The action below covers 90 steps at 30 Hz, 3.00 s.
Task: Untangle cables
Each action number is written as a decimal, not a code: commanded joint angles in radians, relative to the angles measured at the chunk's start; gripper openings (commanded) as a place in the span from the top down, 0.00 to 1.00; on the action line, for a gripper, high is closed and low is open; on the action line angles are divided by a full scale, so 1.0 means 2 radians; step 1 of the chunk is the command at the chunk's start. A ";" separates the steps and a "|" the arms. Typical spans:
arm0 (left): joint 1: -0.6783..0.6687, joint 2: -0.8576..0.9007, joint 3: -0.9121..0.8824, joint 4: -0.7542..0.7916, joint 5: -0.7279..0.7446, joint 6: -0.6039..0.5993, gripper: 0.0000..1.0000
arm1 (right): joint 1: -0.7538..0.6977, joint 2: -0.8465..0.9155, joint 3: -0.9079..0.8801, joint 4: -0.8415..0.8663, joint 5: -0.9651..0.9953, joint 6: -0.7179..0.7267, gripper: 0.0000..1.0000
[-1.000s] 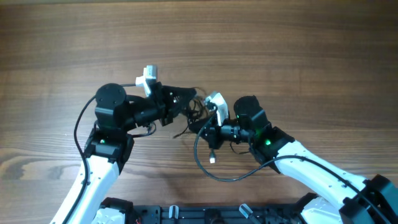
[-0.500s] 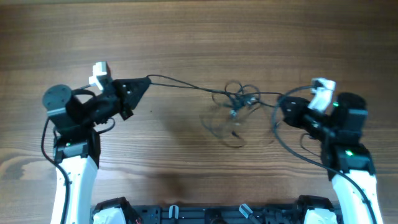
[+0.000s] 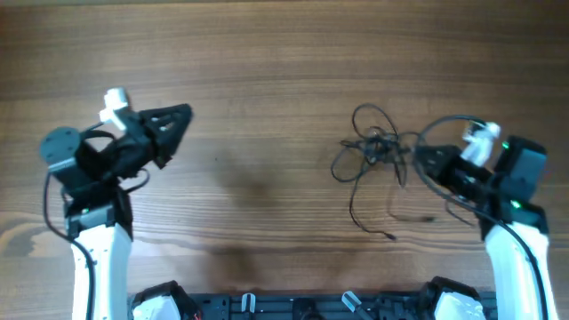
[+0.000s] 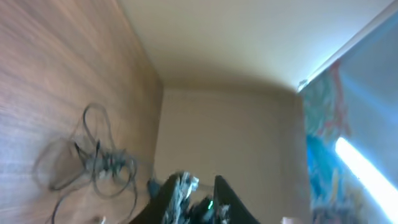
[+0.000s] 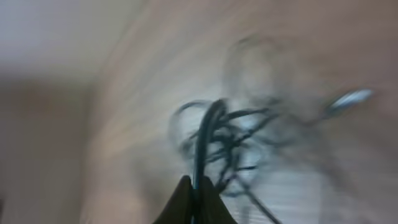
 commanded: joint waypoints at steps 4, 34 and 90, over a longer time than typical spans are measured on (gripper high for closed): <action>-0.106 -0.003 0.004 -0.066 -0.093 0.035 0.63 | 0.222 0.055 0.002 0.212 -0.061 0.030 0.88; -0.278 0.151 0.021 -0.127 -0.442 0.183 0.47 | 0.252 0.068 0.002 -0.023 0.249 0.250 0.00; -0.325 0.091 0.169 -0.413 -0.417 0.162 0.96 | 0.499 0.128 0.002 0.215 0.217 0.029 0.96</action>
